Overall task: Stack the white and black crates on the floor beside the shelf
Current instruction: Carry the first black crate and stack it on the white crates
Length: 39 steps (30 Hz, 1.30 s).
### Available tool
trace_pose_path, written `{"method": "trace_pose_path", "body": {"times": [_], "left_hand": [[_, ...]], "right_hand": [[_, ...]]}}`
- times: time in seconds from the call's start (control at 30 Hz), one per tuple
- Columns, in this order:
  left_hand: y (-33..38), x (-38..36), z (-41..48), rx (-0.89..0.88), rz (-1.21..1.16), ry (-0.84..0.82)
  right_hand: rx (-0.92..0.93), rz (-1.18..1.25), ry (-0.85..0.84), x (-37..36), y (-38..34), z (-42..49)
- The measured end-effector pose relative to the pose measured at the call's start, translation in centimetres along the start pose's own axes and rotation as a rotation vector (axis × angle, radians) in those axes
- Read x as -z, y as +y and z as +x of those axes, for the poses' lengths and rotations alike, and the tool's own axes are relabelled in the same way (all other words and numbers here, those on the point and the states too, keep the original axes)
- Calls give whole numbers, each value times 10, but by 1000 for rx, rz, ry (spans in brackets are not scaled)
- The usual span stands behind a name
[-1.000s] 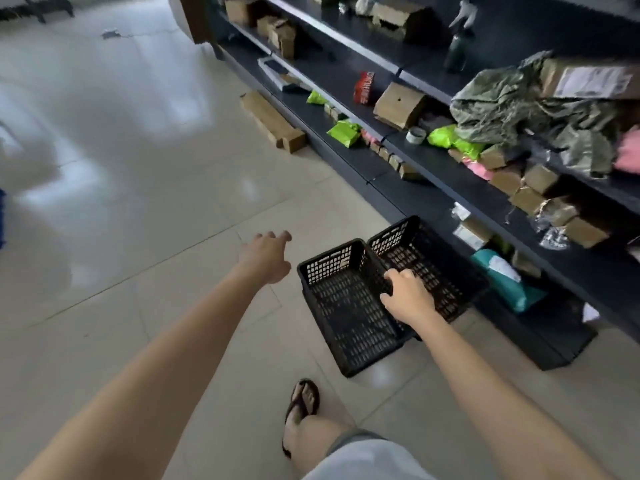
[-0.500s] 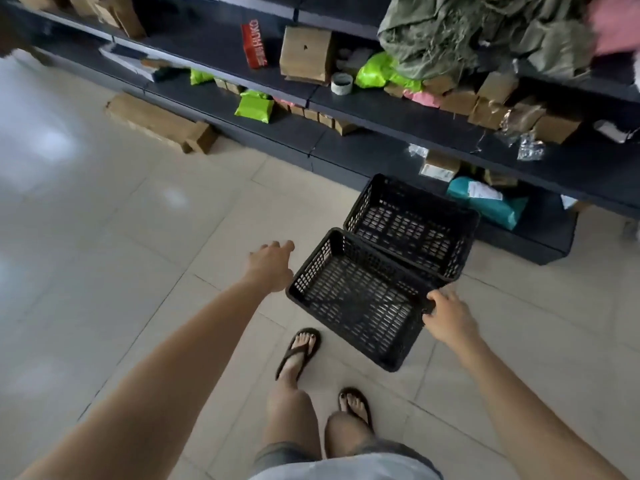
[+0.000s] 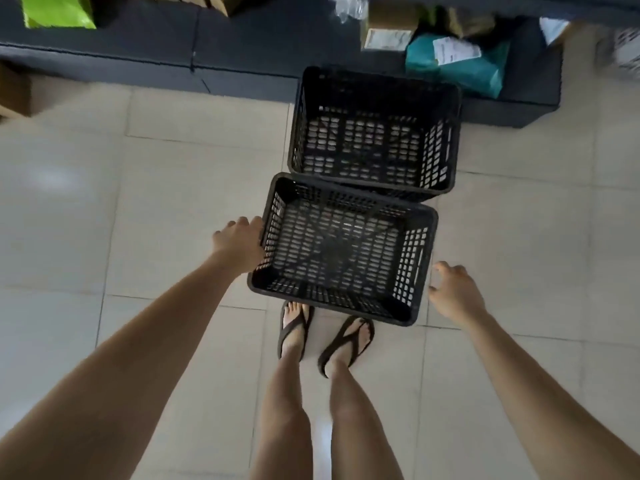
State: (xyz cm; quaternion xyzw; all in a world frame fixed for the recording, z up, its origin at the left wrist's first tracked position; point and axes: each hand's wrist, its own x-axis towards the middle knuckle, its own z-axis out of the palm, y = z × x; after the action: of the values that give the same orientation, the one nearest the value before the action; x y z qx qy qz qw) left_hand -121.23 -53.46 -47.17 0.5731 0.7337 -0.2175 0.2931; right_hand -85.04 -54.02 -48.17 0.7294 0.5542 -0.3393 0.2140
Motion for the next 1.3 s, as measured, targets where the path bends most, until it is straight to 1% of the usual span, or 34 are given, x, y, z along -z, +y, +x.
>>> {"method": "trace_pose_path", "body": {"times": [0.2, 0.37, 0.43, 0.53, 0.63, 0.73, 0.83, 0.9, 1.07, 1.3], "left_hand": [[-4, -67, 92, -4, 59, -57], [-3, -119, 142, 28, 83, -117], [-2, -136, 154, 14, 74, -107], [3, -149, 166, -11, 44, -17], [4, -154, 178, 50, -8, 43], [5, -160, 191, 103, -56, 7], [3, -164, 193, 81, 19, -17], [0, -167, 188, 43, 84, -1], [15, -156, 162, 12, 118, -7], [66, -98, 99, -58, 182, -22]], "right_hand": [[-74, -5, 18, -53, 9, 84], [-158, 33, -5, -94, 25, 137], [-153, 65, -13, -107, 31, 151], [-117, 86, 19, -119, 38, 164], [-126, 101, 24, -123, 41, 174], [-102, 106, 45, -129, 45, 187], [-98, 88, 87, -134, 46, 192], [-95, 92, 120, -138, 48, 191], [-116, 103, 166, -132, 66, 169], [-168, 148, 186, -74, 113, 100]]}}
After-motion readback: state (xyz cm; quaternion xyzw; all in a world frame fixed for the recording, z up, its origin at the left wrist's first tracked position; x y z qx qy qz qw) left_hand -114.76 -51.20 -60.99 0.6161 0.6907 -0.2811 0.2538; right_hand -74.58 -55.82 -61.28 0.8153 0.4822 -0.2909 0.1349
